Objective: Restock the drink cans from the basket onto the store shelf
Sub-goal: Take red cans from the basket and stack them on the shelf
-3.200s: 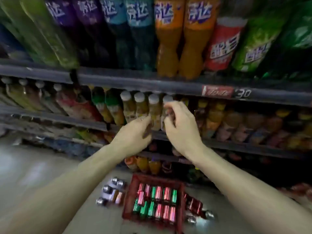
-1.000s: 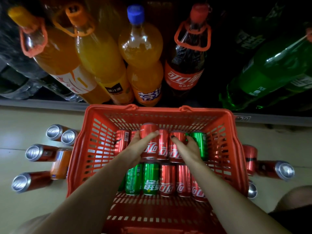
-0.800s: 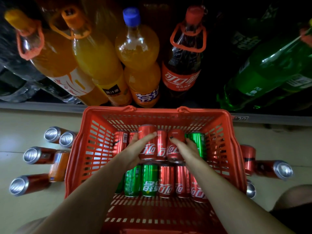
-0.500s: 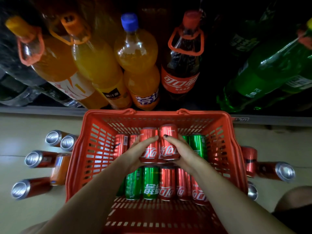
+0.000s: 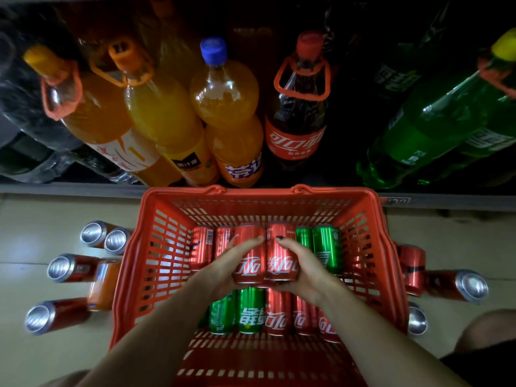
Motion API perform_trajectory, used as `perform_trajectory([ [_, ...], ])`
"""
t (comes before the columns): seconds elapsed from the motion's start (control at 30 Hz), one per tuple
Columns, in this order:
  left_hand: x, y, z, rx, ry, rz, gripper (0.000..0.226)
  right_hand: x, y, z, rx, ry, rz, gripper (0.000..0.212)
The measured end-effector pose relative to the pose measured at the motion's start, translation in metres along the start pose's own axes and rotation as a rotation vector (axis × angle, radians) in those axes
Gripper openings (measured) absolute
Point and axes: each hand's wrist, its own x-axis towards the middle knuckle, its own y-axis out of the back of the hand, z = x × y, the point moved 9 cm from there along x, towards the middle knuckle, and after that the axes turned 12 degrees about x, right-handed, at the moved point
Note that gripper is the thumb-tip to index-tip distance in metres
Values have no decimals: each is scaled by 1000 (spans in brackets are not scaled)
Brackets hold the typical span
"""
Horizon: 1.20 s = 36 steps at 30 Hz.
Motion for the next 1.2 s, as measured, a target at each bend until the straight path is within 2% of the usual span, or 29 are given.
perform_trajectory([
  [0.2, -15, -7, 5, 34, -12, 6, 64, -7, -2, 6, 88, 8, -28, 33],
  [0.4, -45, -7, 19, -105, -114, 73, 92, -32, -17, -14, -36, 132, -82, 46],
  [0.47, -80, -11, 35, -138, -166, 95, 87, -59, -33, -25, -62, 175, -103, 44],
  [0.53, -123, -16, 55, -154, -221, 110, 73, -97, -56, -37, -75, 222, -106, 47],
  [0.63, -208, -21, 97, -181, -303, 135, 58, -175, -104, -61, -120, 307, -141, 51],
  [0.7, -273, -23, 133, -161, -351, 140, 56, -236, -143, -84, -151, 375, -176, 52],
  [0.83, -417, -35, 231, -89, -490, 145, 73, -375, -225, -146, -175, 508, -226, 59],
  [1.03, -646, -75, 402, 26, -763, 164, 84, -602, -351, -259, -194, 712, -336, 68],
  [1.2, -826, -120, 532, 115, -1013, 122, 86, -782, -438, -343, -241, 913, -469, 60],
])
